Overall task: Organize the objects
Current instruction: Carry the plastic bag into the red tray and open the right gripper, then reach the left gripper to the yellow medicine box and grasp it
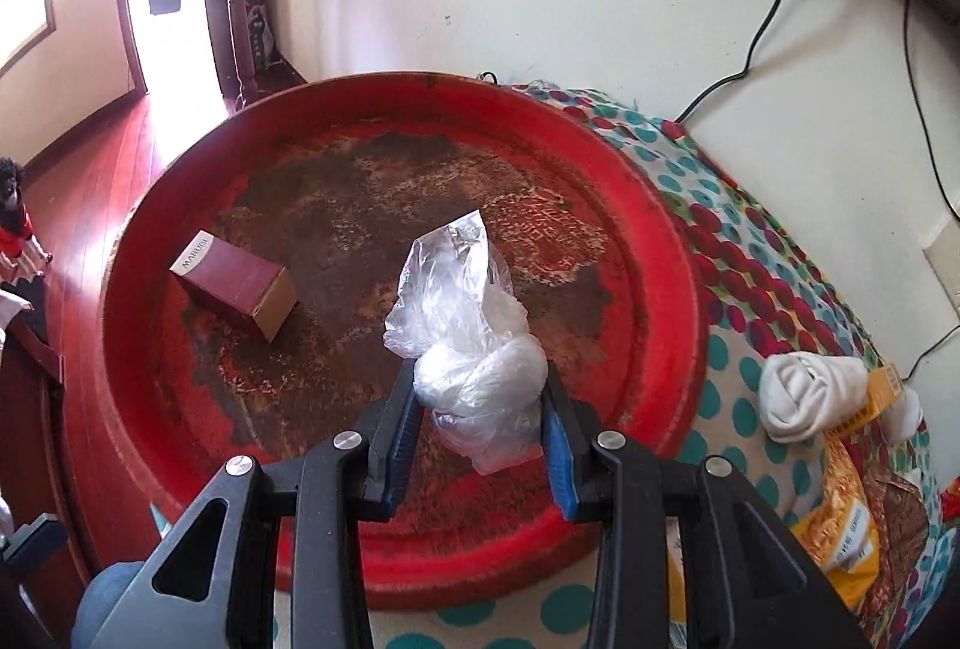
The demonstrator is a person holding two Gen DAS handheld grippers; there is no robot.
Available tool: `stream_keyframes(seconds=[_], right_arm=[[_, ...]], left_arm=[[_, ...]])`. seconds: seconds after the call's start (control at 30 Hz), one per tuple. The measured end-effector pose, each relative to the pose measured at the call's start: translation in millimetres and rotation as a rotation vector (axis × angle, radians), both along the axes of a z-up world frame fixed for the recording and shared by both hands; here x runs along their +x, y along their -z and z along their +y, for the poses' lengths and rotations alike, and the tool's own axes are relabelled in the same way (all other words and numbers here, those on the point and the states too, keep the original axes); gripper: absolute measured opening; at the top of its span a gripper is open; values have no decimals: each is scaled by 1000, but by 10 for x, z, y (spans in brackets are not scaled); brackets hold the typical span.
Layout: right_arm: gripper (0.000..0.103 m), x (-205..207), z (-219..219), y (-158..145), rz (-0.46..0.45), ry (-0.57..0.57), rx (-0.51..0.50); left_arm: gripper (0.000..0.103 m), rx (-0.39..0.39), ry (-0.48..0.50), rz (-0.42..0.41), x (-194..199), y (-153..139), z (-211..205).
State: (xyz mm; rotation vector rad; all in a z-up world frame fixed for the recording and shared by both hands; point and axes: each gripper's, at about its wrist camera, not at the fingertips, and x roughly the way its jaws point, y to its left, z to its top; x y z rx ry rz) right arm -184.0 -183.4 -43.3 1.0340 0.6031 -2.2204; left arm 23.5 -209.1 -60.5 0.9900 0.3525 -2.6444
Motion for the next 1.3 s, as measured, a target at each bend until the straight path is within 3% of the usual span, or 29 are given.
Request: stream_keyframes(seconds=[0.3, 0.37, 0.43, 0.5, 0.63, 0.73, 0.8, 0.9, 1.07, 1.17, 1.3], right_arm=[[38, -90, -117, 131, -40, -12, -16], [53, -108, -130, 133, -54, -14, -30], [89, -65, -69, 26, -5, 2, -60], [103, 0, 150, -204, 75, 26, -136], [103, 2, 810, -472, 188, 173, -156], [103, -44, 1455, -418, 252, 335, -76], [103, -60, 1931, -326, 250, 413, -69], [103, -61, 2507, -188, 247, 508, -58], [103, -152, 3217, 1, 228, 626, -40], [103, -185, 3418, 81, 208, 662, -56], [103, -168, 3623, 87, 180, 681, -95]], left_arm=[[84, 8, -5, 6, -5, 2, -21], [84, 7, -2, 11, -9, -3, -16], [84, 7, 2, 23, -1, -21, -14], [84, 17, 6, 65, 39, -78, -13], [84, -30, 18, 183, 174, -273, 102], [84, -106, 73, 265, 253, -392, 313], [84, -122, 128, 275, 229, -392, 442], [84, -93, 173, 270, 141, -344, 582], [84, -22, 276, 179, -159, -271, 863], [84, -10, 353, 122, -439, -279, 1043], [84, -61, 475, 63, -735, -294, 1301]])
